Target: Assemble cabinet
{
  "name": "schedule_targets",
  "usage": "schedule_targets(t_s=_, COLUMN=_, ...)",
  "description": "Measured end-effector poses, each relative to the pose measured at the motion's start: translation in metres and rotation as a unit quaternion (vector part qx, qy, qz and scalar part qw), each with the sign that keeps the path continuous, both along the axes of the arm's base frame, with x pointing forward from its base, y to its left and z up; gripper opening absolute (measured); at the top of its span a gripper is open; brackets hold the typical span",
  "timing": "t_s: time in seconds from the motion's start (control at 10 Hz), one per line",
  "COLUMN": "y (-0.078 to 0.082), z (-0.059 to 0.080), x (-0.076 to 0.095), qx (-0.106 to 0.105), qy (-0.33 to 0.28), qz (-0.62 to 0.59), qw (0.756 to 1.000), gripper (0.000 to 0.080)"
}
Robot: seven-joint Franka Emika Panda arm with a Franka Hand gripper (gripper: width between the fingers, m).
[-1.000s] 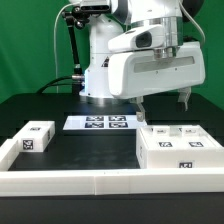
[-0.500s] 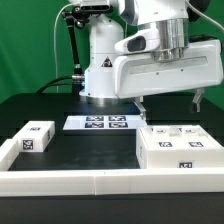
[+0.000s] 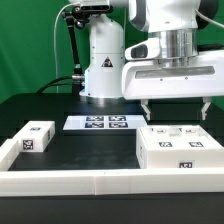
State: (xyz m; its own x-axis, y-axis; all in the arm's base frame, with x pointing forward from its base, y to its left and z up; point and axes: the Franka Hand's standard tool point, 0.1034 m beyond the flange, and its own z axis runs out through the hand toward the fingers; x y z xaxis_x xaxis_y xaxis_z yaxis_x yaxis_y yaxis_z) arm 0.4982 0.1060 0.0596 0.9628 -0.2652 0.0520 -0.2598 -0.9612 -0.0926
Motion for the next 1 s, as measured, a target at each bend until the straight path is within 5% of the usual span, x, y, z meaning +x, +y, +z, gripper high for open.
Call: schedule_targets(t_s=1.0, y=-0.013, z=-0.023, x=-0.006, qx=-0.009, qy=0.003, qz=0.062, qw=0.998, gripper=0.0797)
